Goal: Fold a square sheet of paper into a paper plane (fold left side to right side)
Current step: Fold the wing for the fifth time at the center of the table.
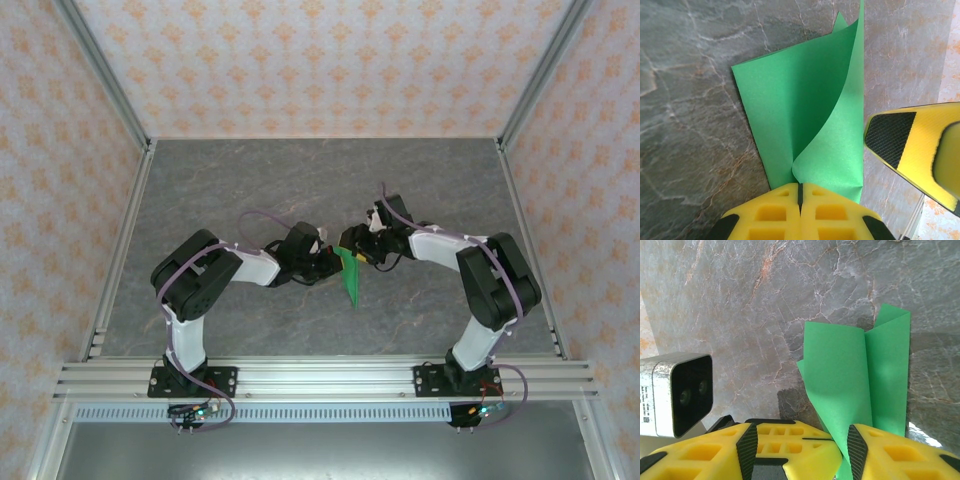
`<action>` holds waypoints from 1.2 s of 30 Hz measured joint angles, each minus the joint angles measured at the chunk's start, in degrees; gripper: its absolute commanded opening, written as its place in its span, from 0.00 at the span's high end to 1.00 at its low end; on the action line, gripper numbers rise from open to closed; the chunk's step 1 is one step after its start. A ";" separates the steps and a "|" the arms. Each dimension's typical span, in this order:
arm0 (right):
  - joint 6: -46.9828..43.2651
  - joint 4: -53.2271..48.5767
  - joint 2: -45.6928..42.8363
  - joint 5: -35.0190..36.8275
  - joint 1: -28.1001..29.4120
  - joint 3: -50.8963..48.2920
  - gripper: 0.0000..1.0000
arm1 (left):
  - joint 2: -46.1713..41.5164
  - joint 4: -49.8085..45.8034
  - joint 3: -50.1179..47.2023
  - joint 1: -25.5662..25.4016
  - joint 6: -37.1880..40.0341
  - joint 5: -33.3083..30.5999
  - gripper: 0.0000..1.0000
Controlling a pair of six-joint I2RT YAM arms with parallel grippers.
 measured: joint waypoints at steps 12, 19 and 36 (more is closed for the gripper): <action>-2.32 -3.41 -3.15 2.84 0.15 0.59 0.50 | 0.00 -0.31 0.15 0.00 0.37 -0.13 1.00; -1.46 -2.69 -0.42 1.64 0.87 0.66 0.58 | 0.00 -0.70 0.35 0.00 0.37 -0.13 1.00; -2.58 -2.86 2.21 2.64 0.87 0.96 0.59 | 0.00 -1.68 0.76 0.00 1.03 -0.39 1.00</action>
